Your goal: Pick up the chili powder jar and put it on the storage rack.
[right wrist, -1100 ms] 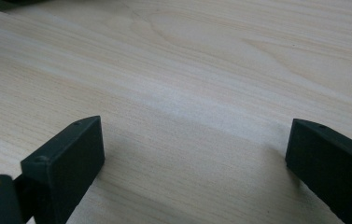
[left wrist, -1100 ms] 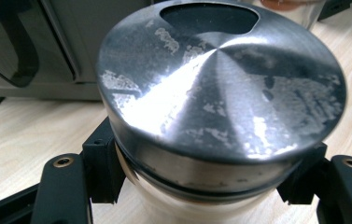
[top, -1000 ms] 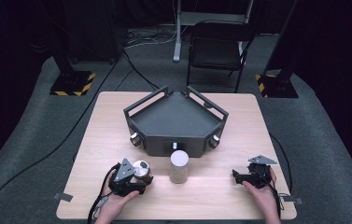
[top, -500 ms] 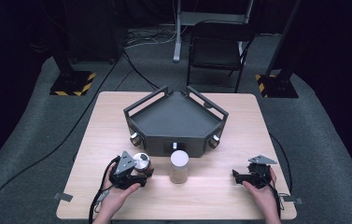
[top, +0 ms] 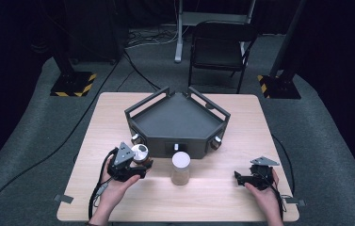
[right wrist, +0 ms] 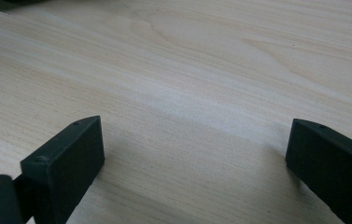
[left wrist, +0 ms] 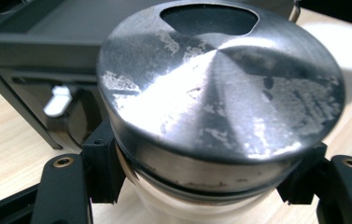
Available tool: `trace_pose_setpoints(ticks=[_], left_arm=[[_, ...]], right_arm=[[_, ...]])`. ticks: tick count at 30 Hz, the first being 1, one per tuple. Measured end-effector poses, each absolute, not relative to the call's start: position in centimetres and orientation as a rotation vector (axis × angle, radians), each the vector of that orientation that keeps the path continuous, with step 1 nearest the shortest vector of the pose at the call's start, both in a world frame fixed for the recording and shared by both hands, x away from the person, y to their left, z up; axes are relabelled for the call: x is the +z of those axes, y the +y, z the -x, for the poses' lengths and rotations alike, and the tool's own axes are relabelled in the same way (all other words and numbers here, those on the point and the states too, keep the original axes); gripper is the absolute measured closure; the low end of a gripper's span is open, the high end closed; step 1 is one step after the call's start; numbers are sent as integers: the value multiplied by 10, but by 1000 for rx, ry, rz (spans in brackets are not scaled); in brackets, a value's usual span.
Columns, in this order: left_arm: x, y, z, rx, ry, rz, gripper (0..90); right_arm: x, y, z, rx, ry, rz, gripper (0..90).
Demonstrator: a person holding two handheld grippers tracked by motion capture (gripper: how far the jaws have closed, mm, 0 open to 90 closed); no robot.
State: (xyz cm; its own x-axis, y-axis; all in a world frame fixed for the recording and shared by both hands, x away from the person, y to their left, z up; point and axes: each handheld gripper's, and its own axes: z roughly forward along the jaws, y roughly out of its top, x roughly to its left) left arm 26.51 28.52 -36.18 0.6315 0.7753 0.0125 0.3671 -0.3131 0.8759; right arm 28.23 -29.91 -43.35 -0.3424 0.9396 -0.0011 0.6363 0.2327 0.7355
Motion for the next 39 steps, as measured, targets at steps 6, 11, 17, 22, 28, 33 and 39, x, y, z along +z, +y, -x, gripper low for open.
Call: trace_pose_setpoints(ticks=[6,11,17,22,28,33,39], left_arm=[[-349,287,-269,563,903,-1898,313],[-338,285,-273,569,894,-1894,313],[-326,283,-279,580,883,-1893,313],[-318,283,-284,579,890,-1881,313],[-311,282,-290,581,892,-1873,313],[-306,281,-297,577,897,-1858,313],[-299,276,-304,592,904,-1850,313]], right_arm=[[-433,-299,-282,904,2065,-1443,38],[-433,-299,-282,904,2065,-1443,38],[-433,-299,-282,904,2065,-1443,38],[-433,-299,-282,904,2065,-1443,38],[-433,-299,-282,904,2066,-1443,37],[-433,-299,-283,904,2066,-1443,37],[-433,-299,-283,904,2067,-1442,37]])
